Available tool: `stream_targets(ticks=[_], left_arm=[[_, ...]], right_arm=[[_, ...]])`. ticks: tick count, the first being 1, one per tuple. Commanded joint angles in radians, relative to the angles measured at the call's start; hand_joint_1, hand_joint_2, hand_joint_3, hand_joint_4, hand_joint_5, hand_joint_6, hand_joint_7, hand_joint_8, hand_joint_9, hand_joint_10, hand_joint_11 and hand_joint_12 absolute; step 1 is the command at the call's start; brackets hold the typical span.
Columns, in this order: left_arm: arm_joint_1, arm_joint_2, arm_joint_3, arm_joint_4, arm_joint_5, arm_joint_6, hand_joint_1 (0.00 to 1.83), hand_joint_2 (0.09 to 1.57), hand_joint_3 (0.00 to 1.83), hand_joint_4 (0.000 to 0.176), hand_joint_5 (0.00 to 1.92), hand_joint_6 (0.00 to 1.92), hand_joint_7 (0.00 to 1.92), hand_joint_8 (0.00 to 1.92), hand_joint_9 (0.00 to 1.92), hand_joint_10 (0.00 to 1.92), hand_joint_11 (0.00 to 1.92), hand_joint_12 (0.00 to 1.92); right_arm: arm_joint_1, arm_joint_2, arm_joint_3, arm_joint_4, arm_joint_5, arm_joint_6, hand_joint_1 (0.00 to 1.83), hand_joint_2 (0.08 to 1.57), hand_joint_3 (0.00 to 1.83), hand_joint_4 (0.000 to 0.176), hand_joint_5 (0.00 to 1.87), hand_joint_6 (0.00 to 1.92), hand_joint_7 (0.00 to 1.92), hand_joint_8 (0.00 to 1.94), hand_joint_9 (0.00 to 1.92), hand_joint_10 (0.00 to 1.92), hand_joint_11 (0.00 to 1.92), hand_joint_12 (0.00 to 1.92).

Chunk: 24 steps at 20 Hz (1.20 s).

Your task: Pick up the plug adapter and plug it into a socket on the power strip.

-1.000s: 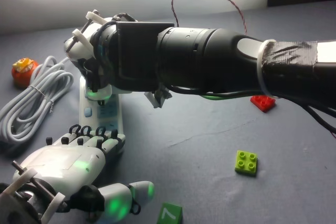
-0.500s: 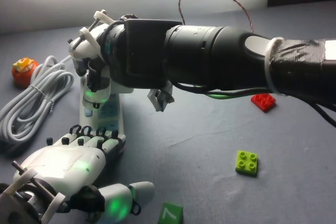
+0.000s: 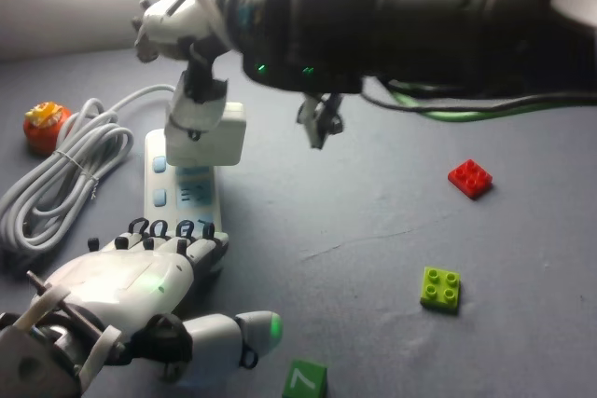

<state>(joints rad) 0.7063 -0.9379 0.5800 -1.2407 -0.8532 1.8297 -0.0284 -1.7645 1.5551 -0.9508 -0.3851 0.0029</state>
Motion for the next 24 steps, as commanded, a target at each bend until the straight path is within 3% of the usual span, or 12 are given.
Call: stream_targets(ticks=[1, 7, 9, 10, 12, 15, 17, 20, 21, 22, 23, 24], left_arm=[[-0.014, 0.010, 0.005, 0.054, -0.025, -0.006, 0.00, 1.19, 0.00, 0.000, 0.07, 0.01, 0.10, 0.01, 0.09, 0.01, 0.00, 0.26], [-0.082, 0.039, 0.028, 0.054, 0.036, 0.001, 0.00, 1.19, 0.00, 0.000, 0.04, 0.00, 0.06, 0.00, 0.05, 0.00, 0.00, 0.21], [-0.108, 0.053, 0.033, 0.054, 0.057, 0.004, 0.00, 1.19, 0.00, 0.000, 0.08, 0.01, 0.10, 0.01, 0.09, 0.01, 0.00, 0.28], [-0.145, 0.083, 0.040, 0.054, 0.110, 0.015, 0.00, 1.19, 0.00, 0.000, 0.09, 0.01, 0.10, 0.01, 0.10, 0.01, 0.00, 0.28], [-0.165, 0.100, 0.045, 0.054, 0.144, 0.021, 0.00, 1.19, 0.00, 0.000, 0.08, 0.00, 0.08, 0.01, 0.07, 0.01, 0.00, 0.20], [-0.211, 0.131, 0.060, 0.054, 0.217, 0.044, 0.00, 1.19, 0.00, 0.000, 0.20, 0.01, 0.30, 0.01, 0.31, 0.02, 0.00, 0.57], [-0.242, 0.155, 0.071, 0.054, 0.269, 0.056, 0.00, 1.20, 0.00, 0.000, 0.45, 0.02, 0.58, 0.02, 0.53, 0.03, 0.02, 0.88], [-0.274, 0.179, 0.084, 0.054, 0.316, 0.068, 0.00, 1.21, 0.00, 0.000, 0.51, 0.04, 0.64, 0.04, 0.57, 0.04, 0.05, 0.84], [-0.285, 0.187, 0.089, 0.054, 0.329, 0.073, 0.00, 1.21, 0.00, 0.000, 0.46, 0.39, 0.52, 0.47, 0.50, 0.38, 0.12, 0.78], [-0.298, 0.193, 0.094, 0.054, 0.343, 0.078, 0.00, 1.21, 0.00, 0.000, 0.29, 0.86, 0.34, 0.98, 0.36, 0.85, 0.13, 0.91], [-0.313, 0.198, 0.100, 0.054, 0.357, 0.090, 0.00, 1.21, 0.00, 0.000, 0.29, 0.86, 0.34, 0.98, 0.36, 0.85, 0.13, 0.91], [-0.334, 0.203, 0.108, 0.054, 0.373, 0.104, 0.00, 1.19, 0.00, 0.000, 0.20, 1.25, 0.28, 1.35, 0.27, 1.30, 0.11, 1.20]], right_arm=[[0.029, 0.030, -0.021, -0.036, 0.045, -0.009, 0.84, 0.97, 0.00, 0.000, 0.23, 0.00, 0.30, 0.00, 0.30, 0.00, 0.00, 0.68], [0.039, 0.311, -0.291, -0.041, 0.050, -0.053, 0.80, 0.90, 0.00, 0.000, 0.16, 0.00, 0.20, 0.00, 0.21, 0.00, 0.00, 0.57], [0.017, 0.375, -0.329, -0.042, 0.063, -0.061, 0.82, 0.89, 0.00, 0.000, 0.18, 0.01, 0.20, 0.00, 0.19, 0.00, 0.00, 0.52], [-0.018, 0.448, -0.366, -0.042, 0.123, -0.068, 0.82, 0.89, 0.00, 0.000, 0.18, 0.01, 0.20, 0.00, 0.19, 0.00, 0.00, 0.52], [-0.032, 0.482, -0.388, -0.041, 0.126, -0.068, 0.76, 0.89, 0.00, 0.000, 0.20, 0.01, 0.21, 0.00, 0.21, 0.01, 0.00, 0.54], [-0.048, 0.550, -0.448, -0.039, 0.126, -0.067, 0.71, 0.86, 0.00, 0.000, 0.27, 0.01, 0.30, 0.01, 0.28, 0.01, 0.00, 0.71], [-0.051, 0.598, -0.505, -0.038, 0.122, -0.066, 0.70, 0.87, 0.00, 0.000, 0.30, 0.00, 0.38, 0.00, 0.38, 0.01, 0.00, 0.86], [-0.048, 0.656, -0.591, -0.037, 0.118, -0.084, 0.67, 0.87, 0.00, 0.000, 0.31, 0.01, 0.43, 0.02, 0.45, 0.03, 0.04, 0.93], [-0.044, 0.673, -0.621, -0.037, 0.117, -0.103, 0.66, 0.87, 0.00, 0.000, 0.34, 0.01, 0.50, 0.02, 0.52, 0.04, 0.08, 0.99], [-0.041, 0.685, -0.640, -0.037, 0.109, -0.115, 0.66, 0.87, 0.00, 0.000, 0.38, 0.02, 0.54, 0.03, 0.57, 0.05, 0.11, 1.01], [-0.038, 0.693, -0.654, -0.037, 0.103, -0.118, 0.66, 0.87, 0.00, 0.000, 0.38, 0.02, 0.54, 0.03, 0.57, 0.05, 0.11, 1.01], [-0.036, 0.700, -0.664, -0.036, 0.099, -0.118, 0.65, 0.87, 0.00, 0.000, 0.41, 0.03, 0.57, 0.04, 0.61, 0.07, 0.15, 1.03]])
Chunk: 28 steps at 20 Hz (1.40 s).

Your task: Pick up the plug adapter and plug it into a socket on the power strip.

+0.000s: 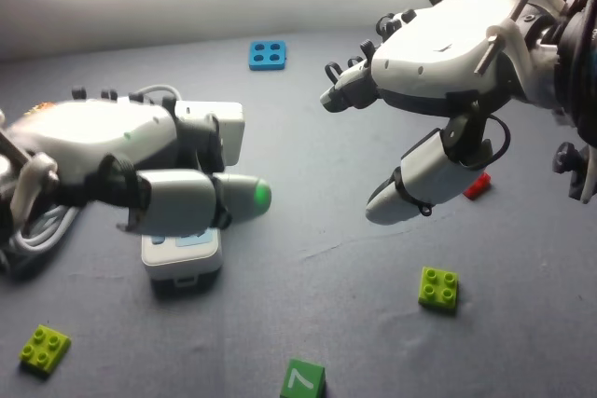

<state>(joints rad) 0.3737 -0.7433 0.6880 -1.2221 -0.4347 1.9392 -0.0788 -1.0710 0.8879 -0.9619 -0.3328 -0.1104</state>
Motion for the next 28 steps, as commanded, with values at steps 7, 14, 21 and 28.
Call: stream_targets(ticks=[7, 14, 21, 28], left_arm=[[-0.078, 0.022, 0.022, 0.035, -0.013, 0.047, 0.03, 1.22, 0.00, 0.000, 0.18, 1.92, 0.15, 1.92, 0.28, 1.92, 0.35, 1.92], [-0.077, 0.022, -0.002, 0.035, -0.028, 0.053, 0.16, 1.27, 0.00, 0.109, 1.44, 1.92, 1.55, 1.92, 1.63, 1.92, 1.74, 1.92], [-0.107, -0.001, -0.045, 0.035, -0.069, 0.054, 0.23, 1.35, 0.02, 0.176, 1.39, 1.92, 1.60, 1.92, 1.70, 1.92, 1.77, 1.92], [-0.102, -0.014, -0.060, 0.035, -0.066, 0.058, 0.93, 1.42, 0.00, 0.176, 1.37, 1.92, 1.59, 1.92, 1.68, 1.92, 1.80, 1.92]], right_arm=[[0.026, 0.059, -0.030, -0.025, 0.024, 0.061, 0.54, 0.87, 0.00, 0.000, 0.02, 1.38, 0.10, 1.65, 0.15, 1.78, 0.12, 1.88], [0.031, 0.173, -0.081, -0.025, 0.117, -0.019, 0.42, 0.93, 0.01, 0.000, 0.48, 1.92, 0.59, 1.94, 0.61, 1.92, 0.73, 1.92], [0.014, 0.202, -0.084, -0.025, 0.183, -0.078, 0.19, 1.27, 0.00, 0.000, 1.41, 1.92, 1.48, 1.94, 1.50, 1.92, 1.56, 1.92], [-0.019, 0.260, -0.084, -0.025, 0.305, -0.122, 0.73, 1.39, 0.01, 0.000, 1.39, 1.92, 1.54, 1.94, 1.56, 1.92, 1.60, 1.92]])
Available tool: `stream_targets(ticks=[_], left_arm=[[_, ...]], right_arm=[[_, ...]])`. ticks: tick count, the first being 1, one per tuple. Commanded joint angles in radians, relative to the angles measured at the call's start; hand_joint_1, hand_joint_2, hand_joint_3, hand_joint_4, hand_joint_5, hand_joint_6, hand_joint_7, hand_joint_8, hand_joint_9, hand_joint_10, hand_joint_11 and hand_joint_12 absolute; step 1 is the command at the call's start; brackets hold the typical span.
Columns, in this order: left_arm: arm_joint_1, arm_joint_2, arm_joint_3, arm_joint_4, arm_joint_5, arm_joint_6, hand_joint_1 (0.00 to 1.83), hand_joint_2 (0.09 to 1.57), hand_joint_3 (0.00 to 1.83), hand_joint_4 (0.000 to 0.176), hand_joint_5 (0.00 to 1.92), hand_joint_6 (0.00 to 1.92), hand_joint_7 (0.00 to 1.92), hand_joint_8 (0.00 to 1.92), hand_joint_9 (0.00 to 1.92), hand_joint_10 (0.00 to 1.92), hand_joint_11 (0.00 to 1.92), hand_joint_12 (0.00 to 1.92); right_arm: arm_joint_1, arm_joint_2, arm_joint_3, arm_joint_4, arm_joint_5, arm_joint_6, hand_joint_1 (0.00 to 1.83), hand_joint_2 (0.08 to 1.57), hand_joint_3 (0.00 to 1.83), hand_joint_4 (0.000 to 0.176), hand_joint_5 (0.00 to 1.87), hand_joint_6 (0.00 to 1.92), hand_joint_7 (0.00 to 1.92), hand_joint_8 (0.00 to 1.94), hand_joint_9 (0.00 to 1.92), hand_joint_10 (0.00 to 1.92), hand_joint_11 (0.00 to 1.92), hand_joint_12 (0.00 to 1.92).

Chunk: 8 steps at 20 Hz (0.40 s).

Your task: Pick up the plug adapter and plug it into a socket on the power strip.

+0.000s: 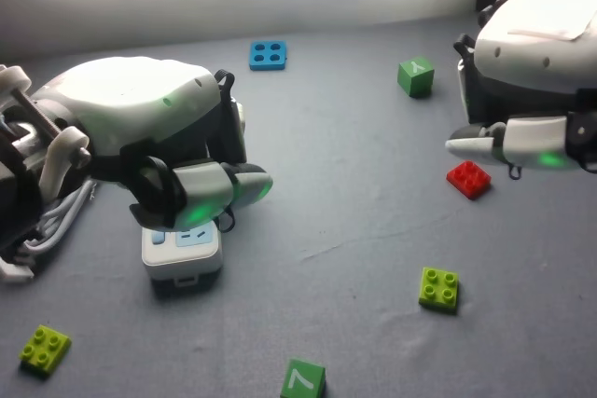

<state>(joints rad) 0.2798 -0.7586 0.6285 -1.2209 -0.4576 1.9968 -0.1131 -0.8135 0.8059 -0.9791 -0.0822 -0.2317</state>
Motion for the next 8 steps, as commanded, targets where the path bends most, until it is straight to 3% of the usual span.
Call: stream_targets(ticks=[1, 4, 6, 7, 8], left_arm=[[-0.005, 0.002, 0.001, 0.034, -0.041, 0.000, 1.02, 1.39, 0.00, 0.176, 1.36, 1.92, 1.57, 1.92, 1.66, 1.92, 1.77, 1.92], [-0.004, 0.002, 0.004, 0.034, -0.035, -0.004, 1.00, 1.38, 0.00, 0.176, 1.31, 1.92, 1.53, 1.92, 1.62, 1.92, 1.76, 1.92], [-0.006, 0.002, 0.008, 0.034, -0.035, -0.005, 1.07, 1.35, 0.00, 0.176, 1.36, 1.92, 1.53, 1.92, 1.60, 1.92, 1.71, 1.92], [-0.007, 0.002, 0.009, 0.034, -0.035, -0.008, 1.10, 1.35, 0.00, 0.176, 1.39, 1.92, 1.54, 1.92, 1.62, 1.92, 1.75, 1.92], [-0.008, 0.002, 0.009, 0.034, -0.035, -0.009, 1.10, 1.36, 0.00, 0.176, 1.36, 1.92, 1.54, 1.92, 1.62, 1.92, 1.75, 1.92]], right_arm=[[0.004, 0.016, -0.002, -0.008, 0.093, -0.002, 0.79, 1.40, 0.00, 0.000, 1.40, 1.92, 1.54, 1.94, 1.56, 1.92, 1.60, 1.92], [-0.004, 0.031, -0.002, -0.008, 0.138, -0.014, 0.87, 1.40, 0.00, 0.000, 1.37, 1.92, 1.52, 1.94, 1.55, 1.92, 1.60, 1.92], [-0.013, 0.044, -0.002, -0.008, 0.183, -0.038, 0.96, 1.39, 0.00, 0.015, 1.34, 1.92, 1.50, 1.94, 1.54, 1.92, 1.59, 1.92], [-0.016, 0.049, -0.001, -0.008, 0.202, -0.044, 0.96, 1.40, 0.00, 0.077, 1.34, 1.92, 1.50, 1.94, 1.54, 1.92, 1.60, 1.92], [-0.021, 0.053, 0.000, -0.008, 0.218, -0.044, 0.93, 1.42, 0.00, 0.098, 1.34, 1.92, 1.50, 1.94, 1.54, 1.92, 1.60, 1.92]])
